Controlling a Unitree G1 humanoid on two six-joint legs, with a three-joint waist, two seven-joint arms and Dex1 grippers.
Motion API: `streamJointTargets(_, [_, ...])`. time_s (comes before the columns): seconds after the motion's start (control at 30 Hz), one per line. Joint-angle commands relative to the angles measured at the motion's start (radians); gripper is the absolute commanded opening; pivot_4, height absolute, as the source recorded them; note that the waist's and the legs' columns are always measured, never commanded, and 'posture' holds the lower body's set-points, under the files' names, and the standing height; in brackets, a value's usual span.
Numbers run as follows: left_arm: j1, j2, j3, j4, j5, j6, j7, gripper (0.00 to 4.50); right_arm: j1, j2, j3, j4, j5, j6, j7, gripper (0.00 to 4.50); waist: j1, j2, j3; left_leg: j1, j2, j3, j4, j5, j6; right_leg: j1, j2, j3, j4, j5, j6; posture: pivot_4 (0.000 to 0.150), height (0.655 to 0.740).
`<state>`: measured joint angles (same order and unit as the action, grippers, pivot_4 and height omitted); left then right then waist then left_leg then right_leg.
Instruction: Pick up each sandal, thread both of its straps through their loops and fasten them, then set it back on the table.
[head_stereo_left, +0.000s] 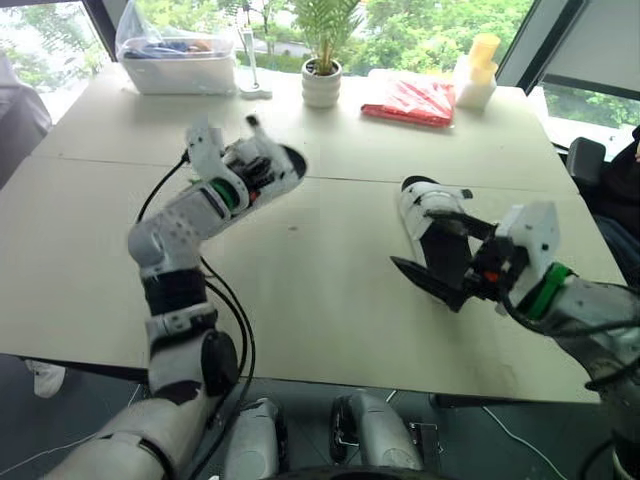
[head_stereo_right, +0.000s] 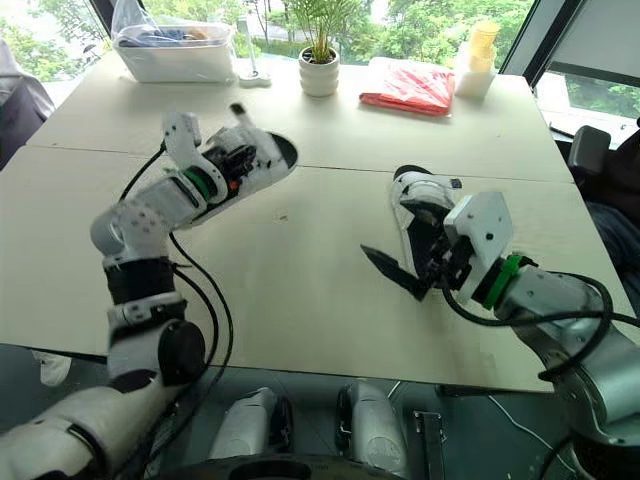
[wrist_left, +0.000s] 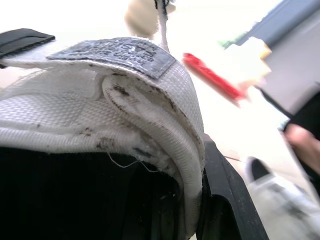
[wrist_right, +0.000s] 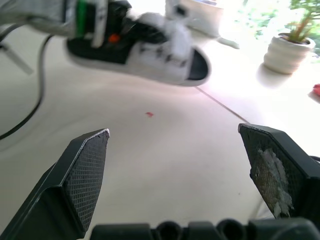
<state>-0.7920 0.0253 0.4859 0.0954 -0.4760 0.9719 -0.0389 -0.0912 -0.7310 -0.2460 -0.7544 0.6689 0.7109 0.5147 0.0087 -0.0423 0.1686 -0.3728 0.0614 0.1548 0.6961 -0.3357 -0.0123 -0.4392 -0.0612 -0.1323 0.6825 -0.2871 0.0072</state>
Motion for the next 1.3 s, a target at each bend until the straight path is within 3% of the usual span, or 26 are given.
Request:
streamJointTargets(0.03, [-0.015,-0.045,0.009,-0.125,-0.023,-0.03,0.109,0.01,-0.028,0.006,0.011,-0.003,-0.014,0.001,-0.03,4.5,0.006,-0.001,0.0,0.0,0.0,0.0,0.001,0.0,0.0,0.0,0.0,0.0,0.0,0.0,0.0,0.15,0.7241])
streamJointTargets(0.2, [-0.006,-0.115,0.026,-0.111,-0.082,-0.09,0.127,0.01,-0.061,0.017,0.03,0.015,-0.015,0.013,-0.054,4.5,0.006,-0.001,0.0,-0.001,-0.001,-0.001,0.002,0.0,0.0,0.001,0.0,0.0,0.0,0.0,0.0,0.15,0.7241])
streamJointTargets(0.27, [-0.017,-0.114,0.041,-0.059,-0.113,-0.155,0.078,0.01,-0.072,0.022,0.036,0.019,-0.011,0.023,-0.064,4.5,0.006,-0.001,0.0,0.0,-0.001,-0.001,0.002,0.0,0.0,0.001,0.0,-0.001,0.0,0.0,0.0,0.15,0.7241])
streamJointTargets(0.53, [-0.006,-0.095,0.083,0.041,-0.175,-0.18,0.157,0.01,-0.086,0.006,0.042,0.031,-0.019,0.03,-0.044,4.5,0.001,-0.001,0.0,0.0,0.0,-0.001,0.002,0.0,0.0,0.001,0.0,-0.001,0.0,0.0,0.0,0.15,0.7241])
streamJointTargets(0.57, [0.015,-0.094,0.078,0.014,-0.202,-0.139,0.154,0.89,-0.088,0.005,0.038,0.035,-0.016,0.033,-0.043,4.5,0.002,-0.001,0.0,0.0,0.0,-0.001,0.002,0.0,0.0,0.001,0.0,-0.001,0.0,0.0,0.0,0.15,0.7241])
streamJointTargets(0.73, [0.213,0.134,-0.133,-0.234,-0.238,0.013,-0.123,3.14,-0.049,-0.022,0.003,0.03,0.008,0.044,-0.001,4.5,-0.001,0.0,0.0,0.0,0.0,-0.001,0.001,0.0,0.0,0.001,0.0,-0.001,0.0,0.0,0.0,0.15,0.7241])
streamJointTargets(0.77, [0.251,0.198,-0.165,-0.279,-0.243,0.01,-0.199,3.79,-0.037,-0.029,-0.014,0.029,0.026,0.052,0.014,4.5,-0.001,0.0,0.0,0.0,0.0,-0.001,0.001,0.0,0.0,0.001,0.001,-0.001,0.0,0.0,0.0,0.15,0.7241])
streamJointTargets(0.83, [0.315,0.332,-0.228,-0.344,-0.246,0.006,-0.34,4.46,-0.008,-0.045,-0.058,0.027,0.073,0.062,0.049,4.5,-0.002,0.0,0.0,0.0,0.0,-0.001,0.001,0.0,-0.001,0.001,0.001,-0.001,0.001,0.0,0.0,0.15,0.7241])
streamJointTargets(0.97, [0.377,0.637,-0.174,-0.322,-0.322,-0.025,-0.697,4.46,0.088,-0.144,-0.252,0.033,0.264,0.106,0.234,4.5,0.002,0.001,0.0,0.001,0.0,-0.001,0.002,0.0,-0.001,0.002,0.001,-0.001,0.001,0.0,0.0,0.15,0.7241])
streamJointTargets(1.1, [0.433,0.988,-0.202,-0.156,-0.223,-0.169,-1.066,4.46,0.162,-0.287,-0.505,0.184,0.366,0.181,0.436,4.5,-0.001,0.003,0.001,0.001,0.0,-0.002,0.001,0.0,0.0,0.002,0.001,-0.001,0.0,0.0,0.0,0.15,0.7241])
streamJointTargets(1.2, [0.404,1.113,-0.222,0.002,-0.161,-0.277,-1.205,4.46,0.215,-0.371,-0.638,0.345,0.334,0.196,0.584,4.5,0.005,0.005,0.001,0.001,0.0,-0.002,0.001,0.0,0.001,0.003,0.001,-0.001,-0.001,0.0,0.0,0.15,0.7241])
streamJointTargets(1.3, [0.36,1.133,-0.229,0.074,-0.154,-0.302,-1.261,4.46,0.247,-0.41,-0.69,0.454,0.3,0.192,0.669,4.5,0.007,0.005,0.001,0.001,0.0,-0.002,0.001,-0.001,0.002,0.003,0.0,-0.002,-0.002,0.0,0.0,0.15,0.7241])
